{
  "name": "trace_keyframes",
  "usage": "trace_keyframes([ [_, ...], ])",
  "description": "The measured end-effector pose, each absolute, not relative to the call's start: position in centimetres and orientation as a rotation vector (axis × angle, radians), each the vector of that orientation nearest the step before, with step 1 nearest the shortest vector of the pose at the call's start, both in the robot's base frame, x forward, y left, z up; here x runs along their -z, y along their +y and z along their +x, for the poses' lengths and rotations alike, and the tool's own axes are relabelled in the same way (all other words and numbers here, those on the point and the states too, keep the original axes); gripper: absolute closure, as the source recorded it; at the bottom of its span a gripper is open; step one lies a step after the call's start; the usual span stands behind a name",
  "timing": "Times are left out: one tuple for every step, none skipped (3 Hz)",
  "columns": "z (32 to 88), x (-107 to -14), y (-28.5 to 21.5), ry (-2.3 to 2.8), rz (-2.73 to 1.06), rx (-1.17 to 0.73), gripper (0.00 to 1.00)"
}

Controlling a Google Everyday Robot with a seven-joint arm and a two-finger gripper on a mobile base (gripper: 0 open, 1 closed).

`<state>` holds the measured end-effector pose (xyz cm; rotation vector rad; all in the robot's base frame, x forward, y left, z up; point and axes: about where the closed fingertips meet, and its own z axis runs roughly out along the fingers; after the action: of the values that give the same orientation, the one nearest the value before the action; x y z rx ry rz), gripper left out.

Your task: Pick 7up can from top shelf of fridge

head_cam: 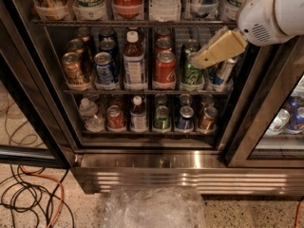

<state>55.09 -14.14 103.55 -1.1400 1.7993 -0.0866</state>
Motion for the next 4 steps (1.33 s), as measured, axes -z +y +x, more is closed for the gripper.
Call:
trace_keyframes([
  [56.9,-104.0,-15.4,1.856,-0.883,-0.049,0.00],
  [56.9,-104.3,-15.2,1.874,-0.829,-0.083,0.00],
  [57.0,-104.1,-15.3,1.890,-0.716,-0.116,0.00],
  [57.0,-104.1,-16.8,1.879,-0.554,-0.057,0.00],
])
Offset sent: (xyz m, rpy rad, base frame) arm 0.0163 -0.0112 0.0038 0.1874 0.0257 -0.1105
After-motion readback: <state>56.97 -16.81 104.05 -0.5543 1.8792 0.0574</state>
